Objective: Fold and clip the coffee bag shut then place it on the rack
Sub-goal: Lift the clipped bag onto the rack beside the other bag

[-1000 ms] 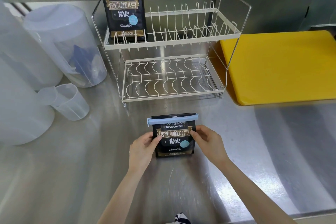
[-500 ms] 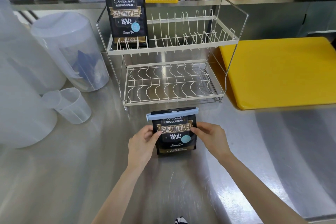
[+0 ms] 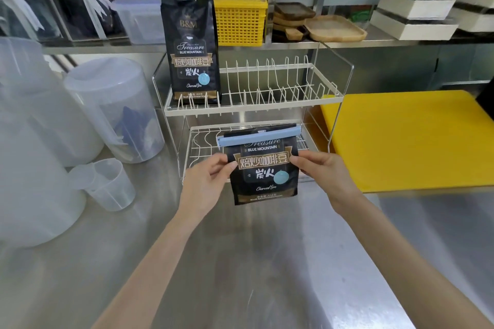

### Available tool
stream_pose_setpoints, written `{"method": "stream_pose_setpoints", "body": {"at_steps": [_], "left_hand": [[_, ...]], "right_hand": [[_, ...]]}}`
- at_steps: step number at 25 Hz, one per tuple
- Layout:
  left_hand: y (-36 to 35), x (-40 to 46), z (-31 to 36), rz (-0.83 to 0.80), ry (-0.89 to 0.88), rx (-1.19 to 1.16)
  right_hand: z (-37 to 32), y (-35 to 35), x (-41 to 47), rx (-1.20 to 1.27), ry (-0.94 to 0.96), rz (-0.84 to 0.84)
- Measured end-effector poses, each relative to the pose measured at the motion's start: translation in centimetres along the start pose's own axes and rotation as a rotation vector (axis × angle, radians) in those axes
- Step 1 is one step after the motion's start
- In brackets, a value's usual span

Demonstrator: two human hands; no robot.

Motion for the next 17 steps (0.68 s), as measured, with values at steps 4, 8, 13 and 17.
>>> {"method": "stream_pose_setpoints", "body": {"at_steps": [4, 8, 13, 17], "left_hand": [[1.4, 2.1, 2.6, 0.045, -0.063, 0.046], [3.2, 4.4, 5.0, 0.101, -0.108, 0.055], [4.8, 7.9, 8.6, 0.138, -0.203, 0.14], [5.4, 11.0, 10.3, 0.156, -0.237, 0.159]], "right_hand": [[-3.7, 0.7, 1.8, -0.015, 0.102, 0.067], [-7.4, 0.6, 3.4, -0.057, 0.222, 0.036], [-11.8, 1.1, 5.8, -0.084, 0.306, 0.051], [-14.6, 1.3, 8.2, -0.107, 0.348, 0.083]]}}
Point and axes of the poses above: each hand's wrist, its own x-axis towards the middle knuckle, its own y-axis out of the back of the hand, z = x × y, the point moved 8 cm from there along x, towards the middle knuckle
